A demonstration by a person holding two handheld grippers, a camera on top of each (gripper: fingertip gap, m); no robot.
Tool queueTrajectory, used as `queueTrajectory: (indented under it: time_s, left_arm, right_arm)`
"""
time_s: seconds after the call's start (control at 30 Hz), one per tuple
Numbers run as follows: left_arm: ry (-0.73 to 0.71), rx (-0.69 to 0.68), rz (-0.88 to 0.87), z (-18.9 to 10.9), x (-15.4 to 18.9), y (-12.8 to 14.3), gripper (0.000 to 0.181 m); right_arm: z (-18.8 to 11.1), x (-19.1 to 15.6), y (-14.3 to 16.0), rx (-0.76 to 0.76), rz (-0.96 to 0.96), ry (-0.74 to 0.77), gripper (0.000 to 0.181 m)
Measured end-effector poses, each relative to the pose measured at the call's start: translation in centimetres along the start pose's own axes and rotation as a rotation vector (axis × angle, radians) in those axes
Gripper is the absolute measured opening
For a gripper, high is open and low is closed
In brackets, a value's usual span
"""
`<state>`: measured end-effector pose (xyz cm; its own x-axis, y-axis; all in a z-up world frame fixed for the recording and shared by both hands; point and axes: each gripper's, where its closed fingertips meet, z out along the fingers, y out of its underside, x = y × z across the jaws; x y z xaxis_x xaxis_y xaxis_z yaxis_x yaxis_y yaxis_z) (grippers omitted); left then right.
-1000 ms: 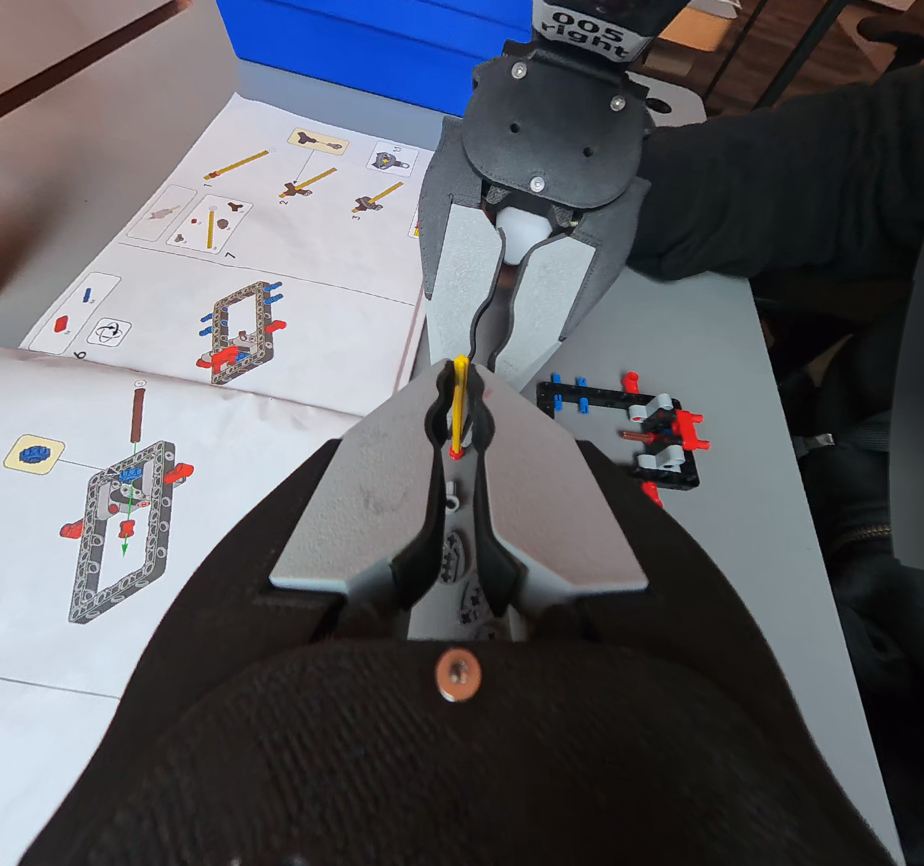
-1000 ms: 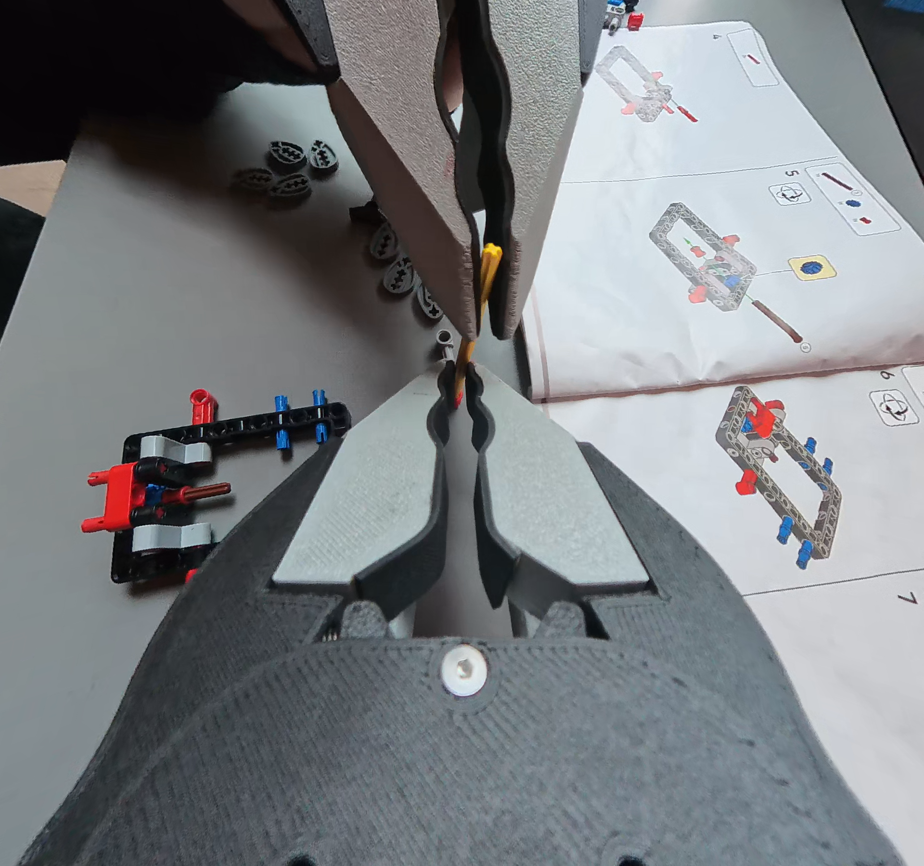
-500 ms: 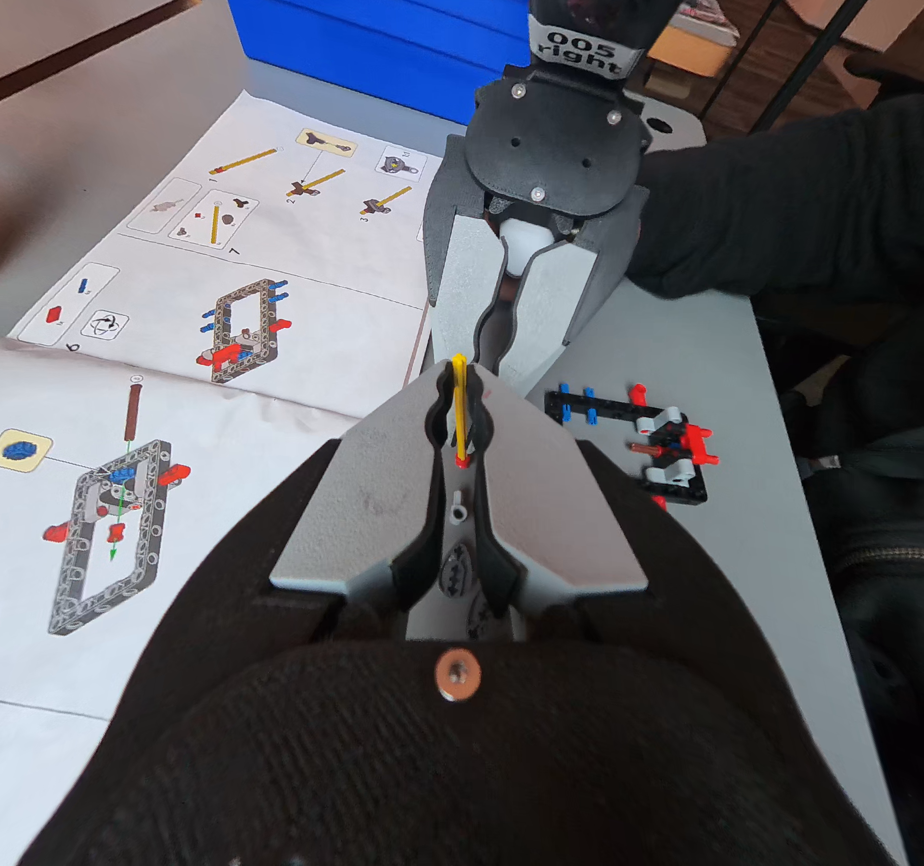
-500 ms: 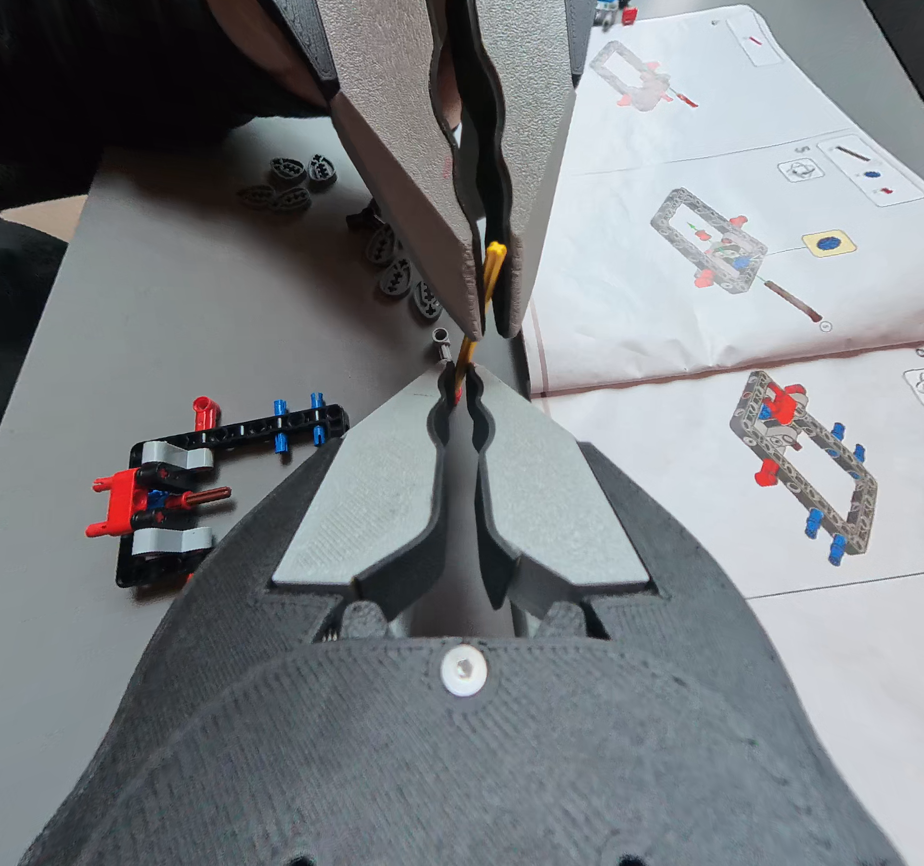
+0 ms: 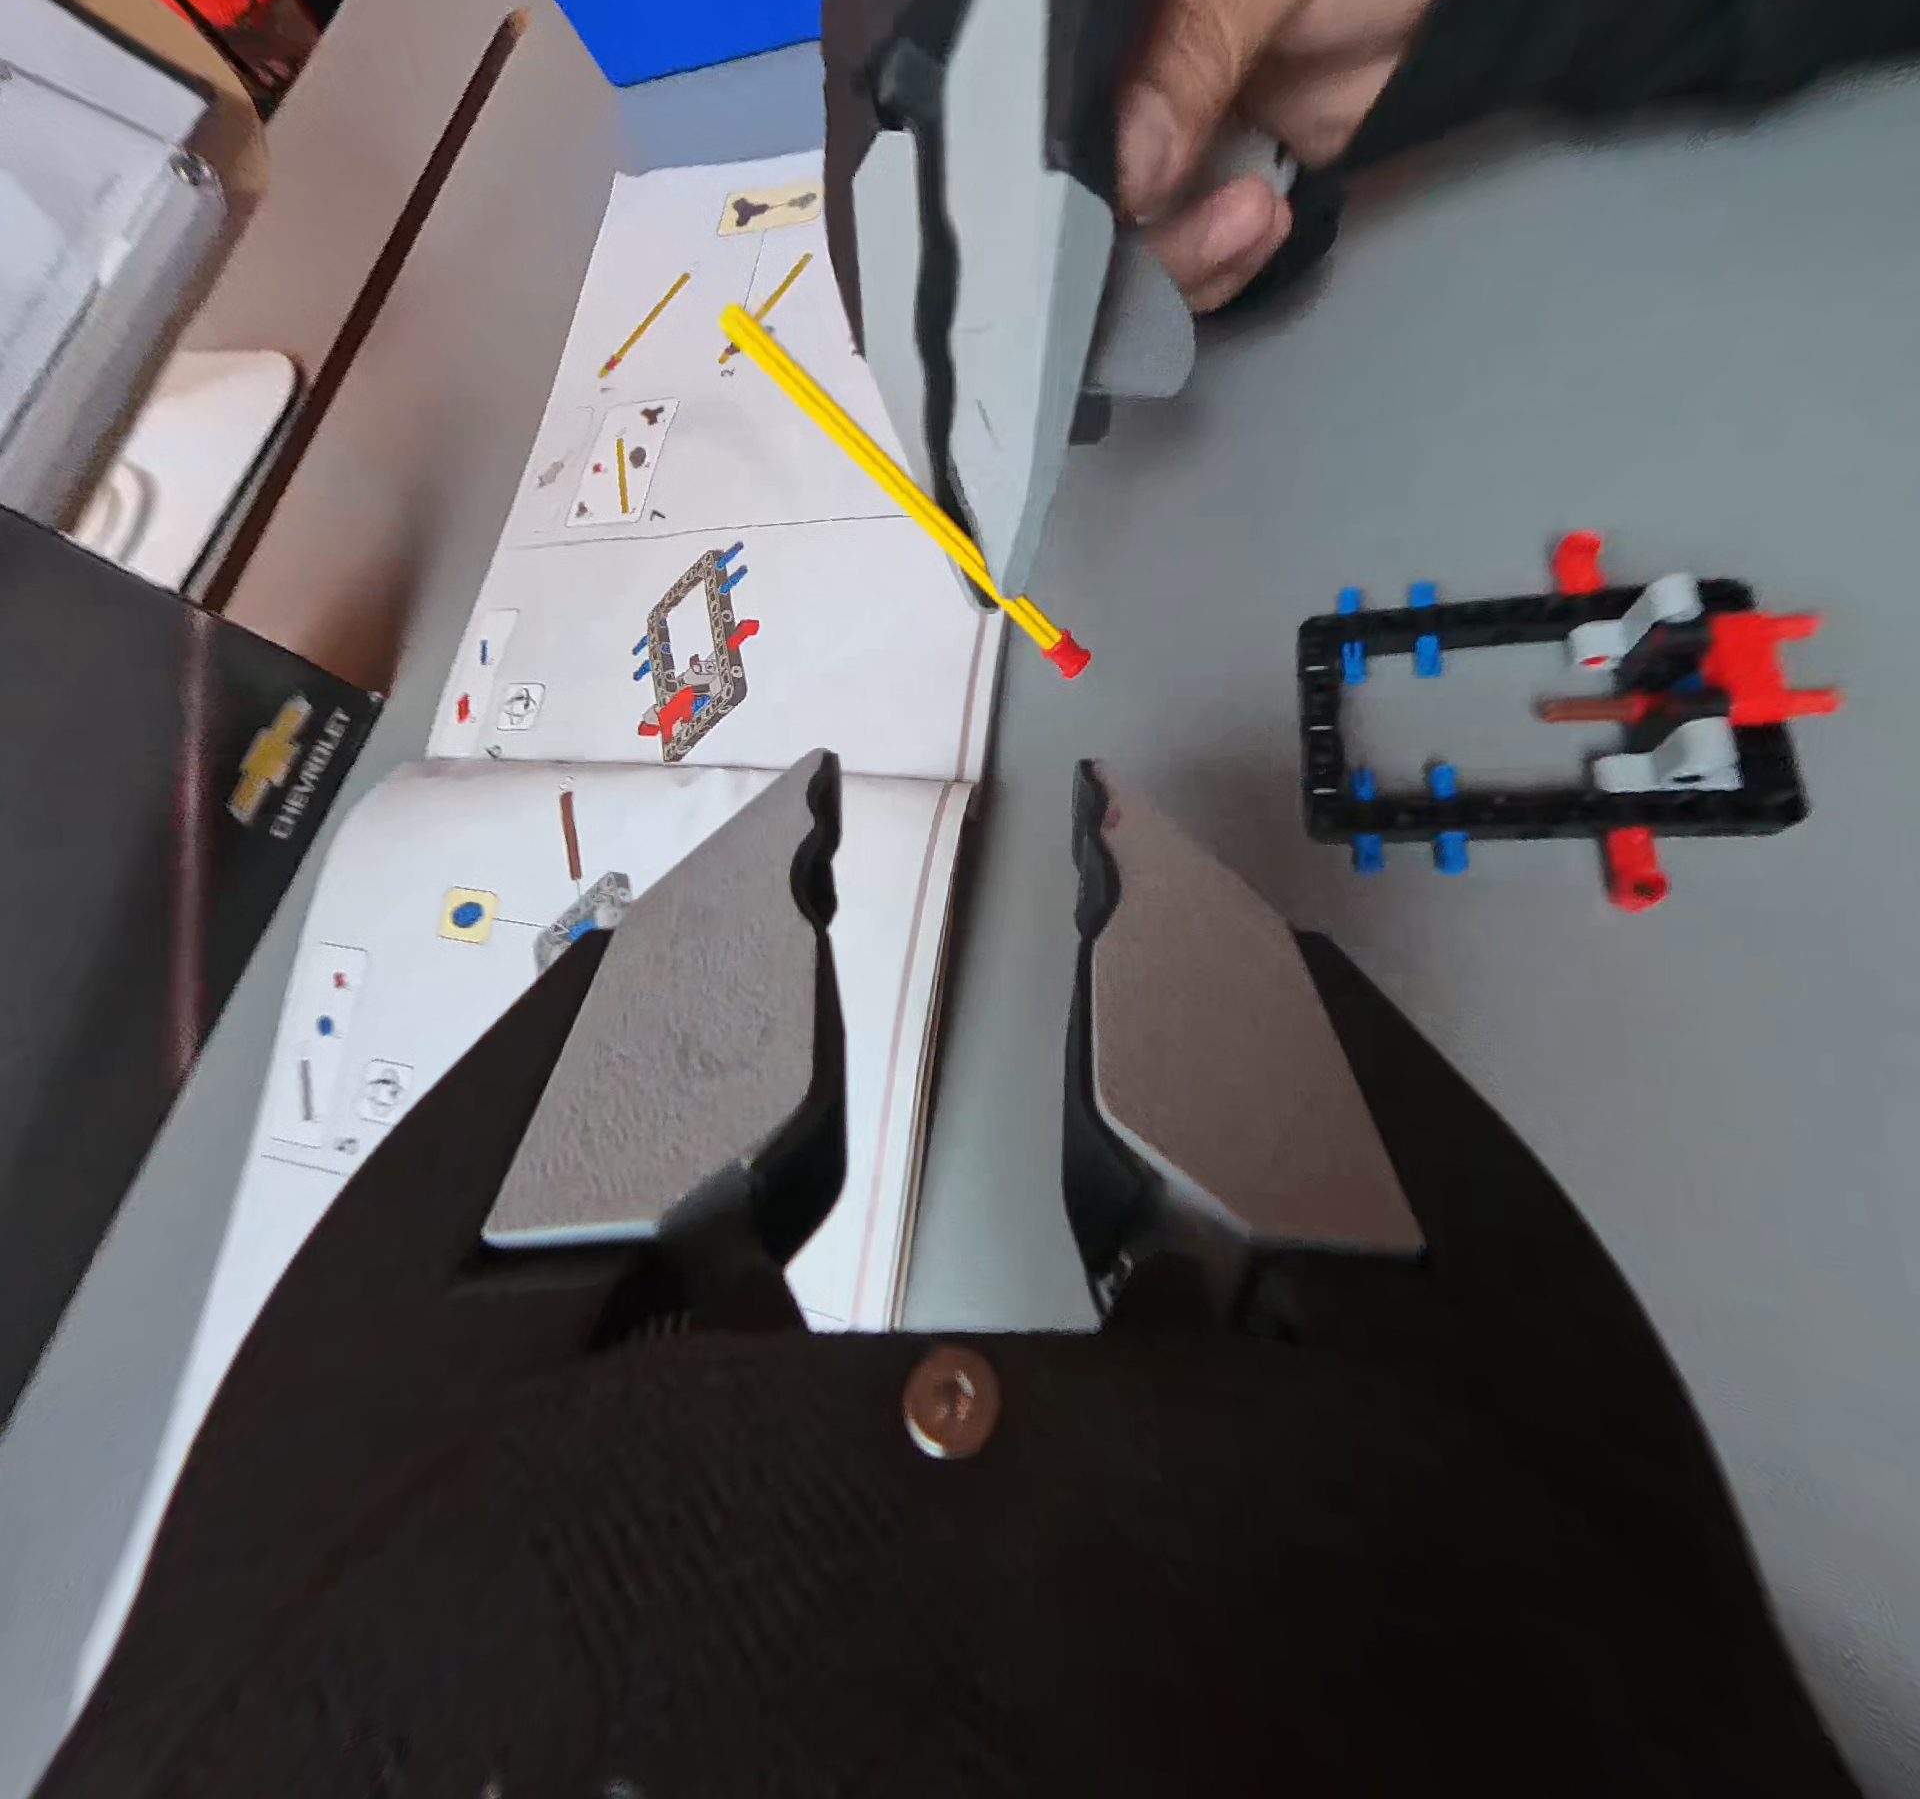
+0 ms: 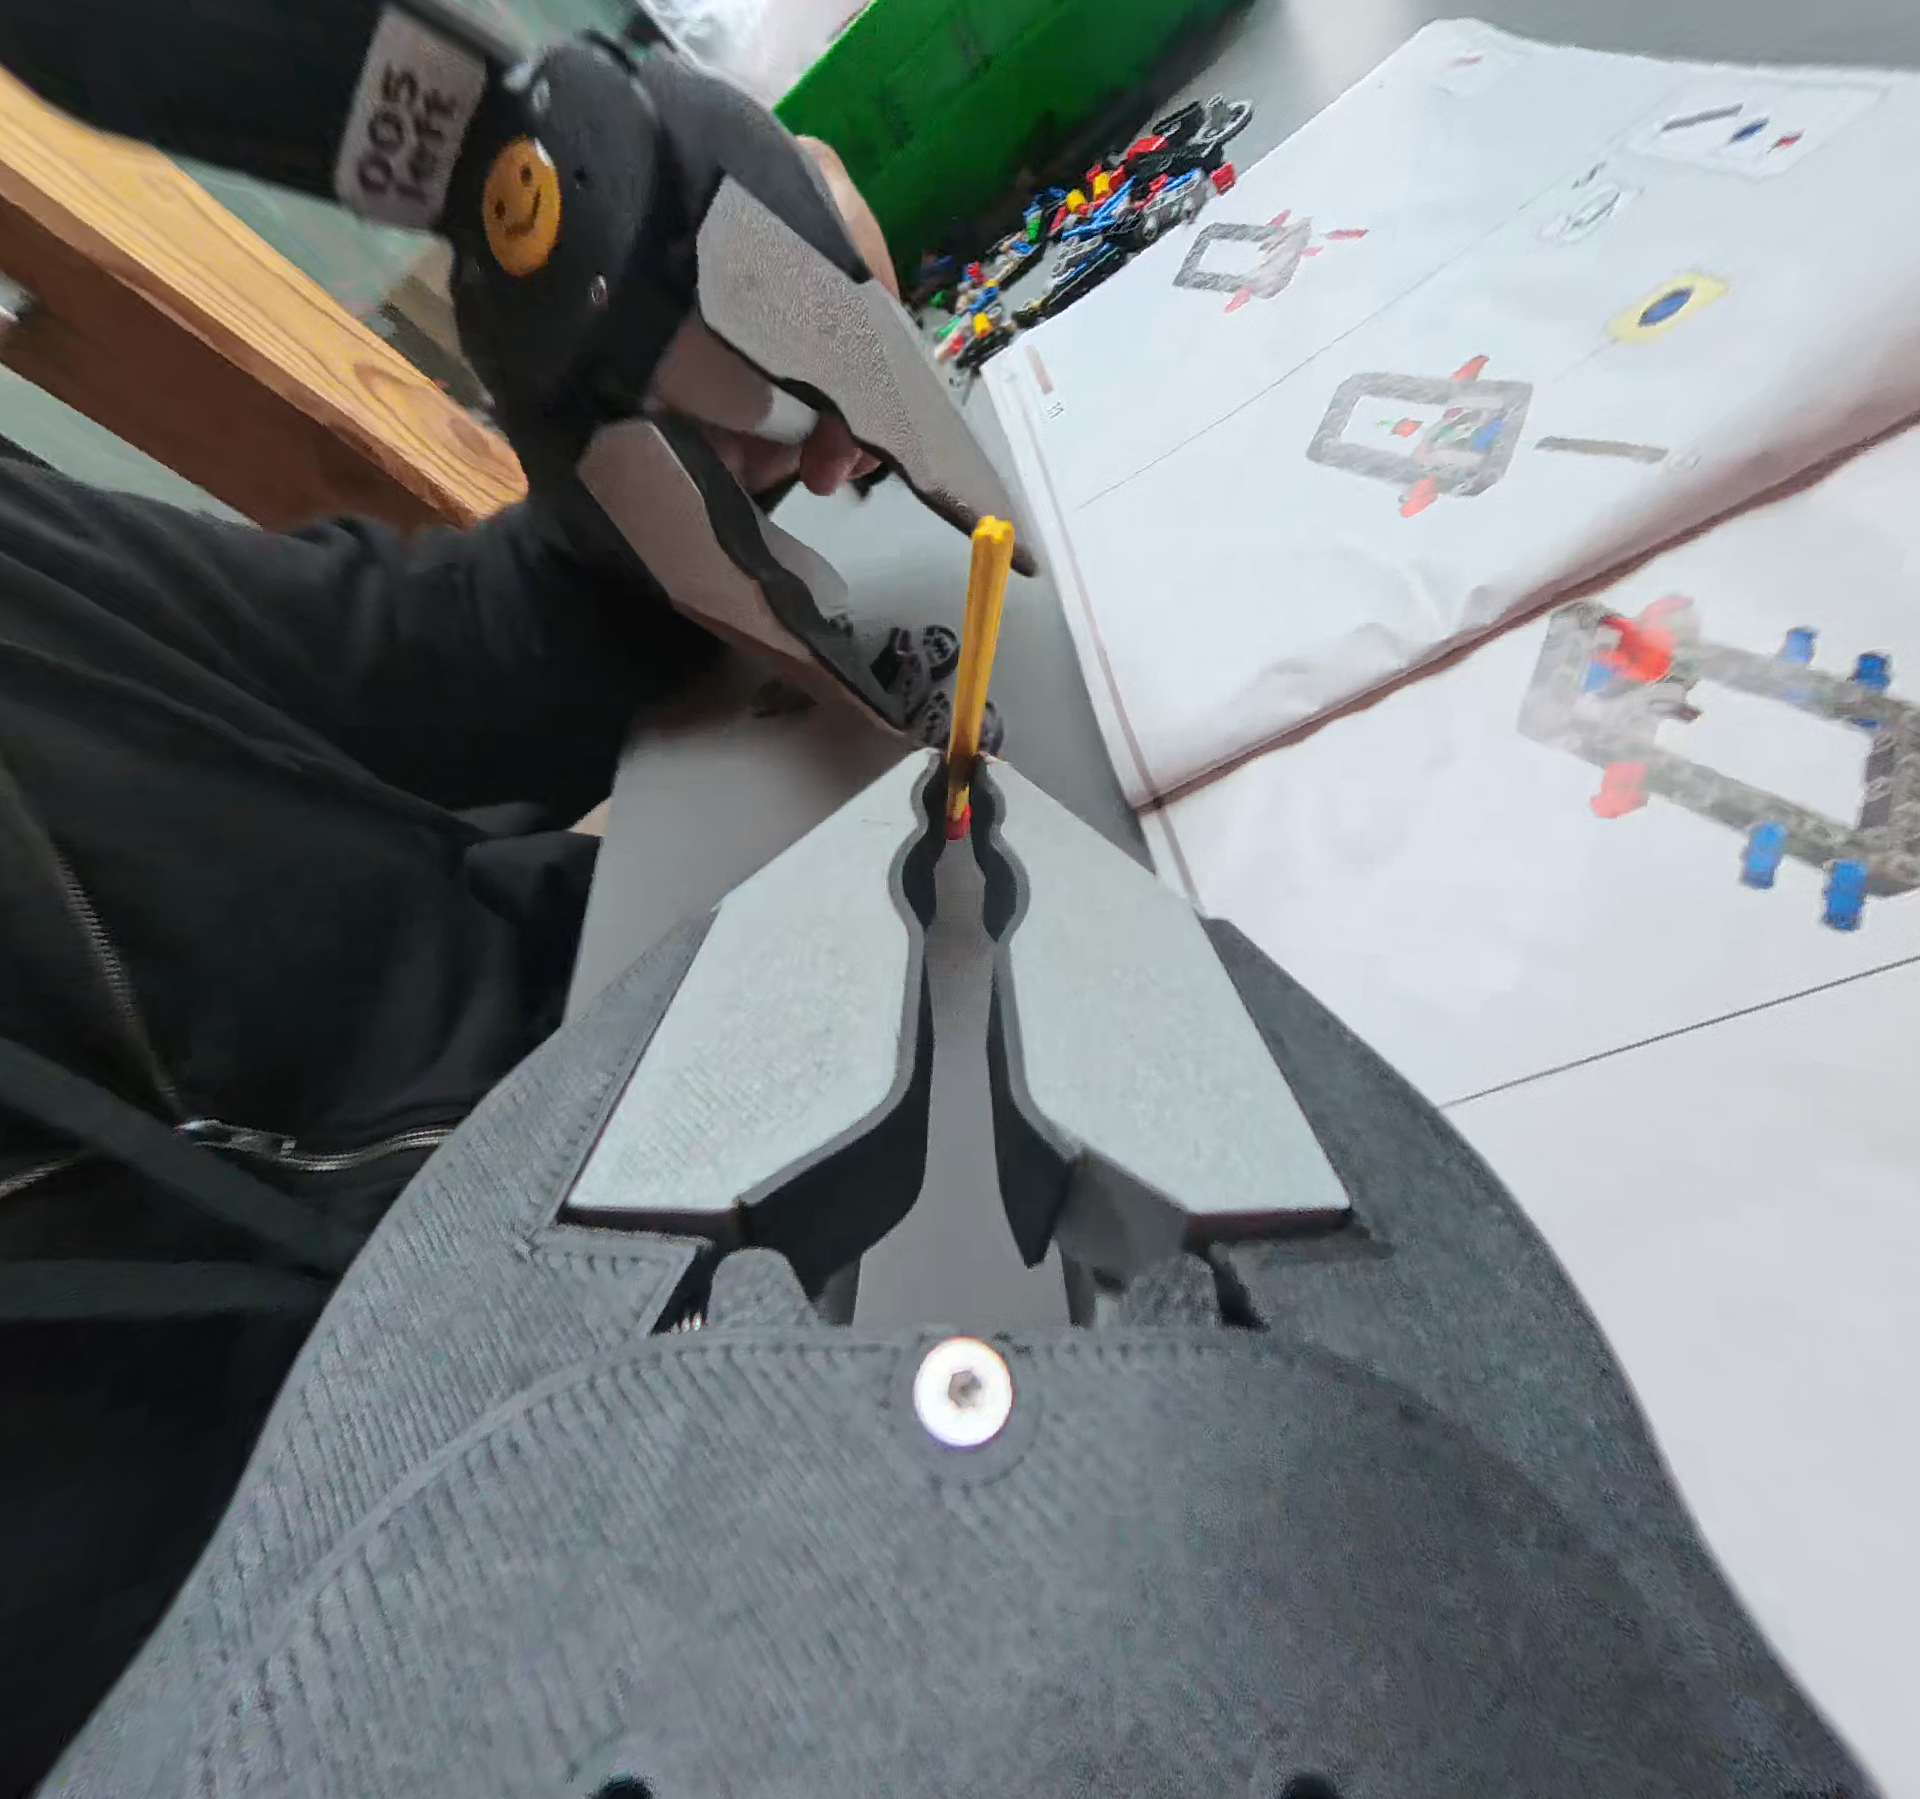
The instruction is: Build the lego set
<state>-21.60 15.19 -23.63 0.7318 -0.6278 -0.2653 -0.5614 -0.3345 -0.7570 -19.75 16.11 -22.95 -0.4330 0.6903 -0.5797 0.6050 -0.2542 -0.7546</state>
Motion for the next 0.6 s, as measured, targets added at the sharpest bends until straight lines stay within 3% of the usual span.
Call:
queueTrajectory:
  time_s: [0.1,0.17,0.3,0.4,0.6]
  left_arm:
    - [-0.04,-0.025,0.119,0.9,0.9,0.3,0.05]
    - [0.002,0.006,0.102,0.9,1.6,-0.1,0.046]
    - [0.116,0.193,-0.198,-0.8,0.4,-2.3,0.039]
    - [0.281,0.284,-0.386,-1.6,0.5,-3.1,0.048]
    - [0.362,0.215,-0.475,0.7,2.2,-2.7,0.019]
  right_arm:
    - [0.1,-0.3,0.4,-0.006,0.108,-0.091,0.001]
    - [0.3,-0.6,0.6,-0.014,0.127,-0.123,0.001]
    - [0.8,-0.9,1.6,-0.085,0.092,-0.112,0.001]
    - [1.5,-1.2,2.5,-0.146,0.055,-0.098,0.001]
    - [2.7,-1.6,3.6,-0.23,-0.035,-0.044,0.001]
